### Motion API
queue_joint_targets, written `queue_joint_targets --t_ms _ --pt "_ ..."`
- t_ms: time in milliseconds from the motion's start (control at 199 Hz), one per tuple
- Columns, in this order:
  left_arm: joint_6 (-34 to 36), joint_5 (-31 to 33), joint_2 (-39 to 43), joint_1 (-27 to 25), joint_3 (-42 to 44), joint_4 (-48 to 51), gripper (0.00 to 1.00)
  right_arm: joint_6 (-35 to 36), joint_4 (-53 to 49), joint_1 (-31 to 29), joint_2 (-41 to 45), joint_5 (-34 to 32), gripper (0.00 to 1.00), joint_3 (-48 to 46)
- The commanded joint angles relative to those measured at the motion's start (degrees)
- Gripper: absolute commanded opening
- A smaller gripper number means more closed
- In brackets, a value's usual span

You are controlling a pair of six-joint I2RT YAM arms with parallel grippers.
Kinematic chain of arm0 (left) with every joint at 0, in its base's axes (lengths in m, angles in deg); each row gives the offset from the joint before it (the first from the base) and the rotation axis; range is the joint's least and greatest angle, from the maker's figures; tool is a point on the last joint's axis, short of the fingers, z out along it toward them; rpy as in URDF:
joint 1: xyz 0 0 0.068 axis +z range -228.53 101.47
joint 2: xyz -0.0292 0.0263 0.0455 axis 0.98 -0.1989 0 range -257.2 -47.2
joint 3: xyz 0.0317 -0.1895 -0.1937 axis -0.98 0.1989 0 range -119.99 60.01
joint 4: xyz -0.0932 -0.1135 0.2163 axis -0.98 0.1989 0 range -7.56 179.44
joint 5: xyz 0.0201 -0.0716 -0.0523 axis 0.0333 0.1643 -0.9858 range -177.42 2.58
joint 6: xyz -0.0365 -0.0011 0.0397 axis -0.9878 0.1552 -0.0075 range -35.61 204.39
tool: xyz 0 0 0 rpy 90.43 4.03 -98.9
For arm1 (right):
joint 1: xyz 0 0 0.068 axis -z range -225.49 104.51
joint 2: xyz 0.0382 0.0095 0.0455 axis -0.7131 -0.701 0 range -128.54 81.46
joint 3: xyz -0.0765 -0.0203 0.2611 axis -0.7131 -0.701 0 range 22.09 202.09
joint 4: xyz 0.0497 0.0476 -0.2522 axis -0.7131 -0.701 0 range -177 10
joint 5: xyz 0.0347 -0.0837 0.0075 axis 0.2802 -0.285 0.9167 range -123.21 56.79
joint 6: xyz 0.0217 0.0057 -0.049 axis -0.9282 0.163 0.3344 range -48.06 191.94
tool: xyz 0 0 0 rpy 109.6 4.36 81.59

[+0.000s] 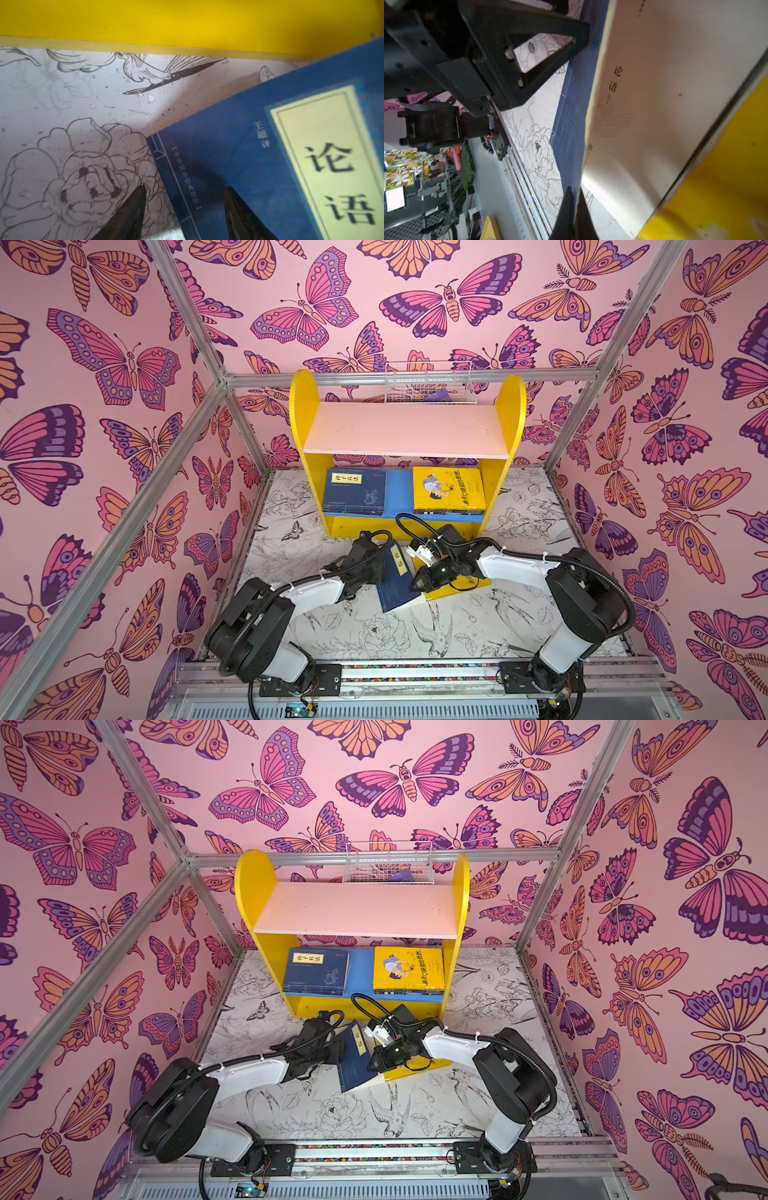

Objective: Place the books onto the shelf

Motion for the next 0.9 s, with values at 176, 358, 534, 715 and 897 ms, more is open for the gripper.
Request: queue_joint_targets --t_ms 176,358,534,715,897 --pt "-4.66 0.11 15.53 -2.22 2.33 11.25 0.65 23.95 -35.70 -2.79 -5.20 -3.83 0.00 10.30" --pt "-6.10 0.76 14.10 -2.77 2.74 12.78 0.65 20.04 -33.18 -2.43 -2.19 -20.20 0.52 11.19" --pt "-7.39 2.29 10.67 -3.17 0.56 15.80 0.64 14.67 -29.48 -2.39 7.02 -18.45 0.67 4.81" --pt "-8.06 2.95 8.60 -3.31 0.64 16.89 0.62 7.80 -25.88 -3.89 14.99 -10.57 0.67 -6.77" --pt "-8.37 2.65 4.54 -3.26 0.21 16.83 0.59 4.44 -17.96 -8.20 12.95 -8.21 0.62 -10.33"
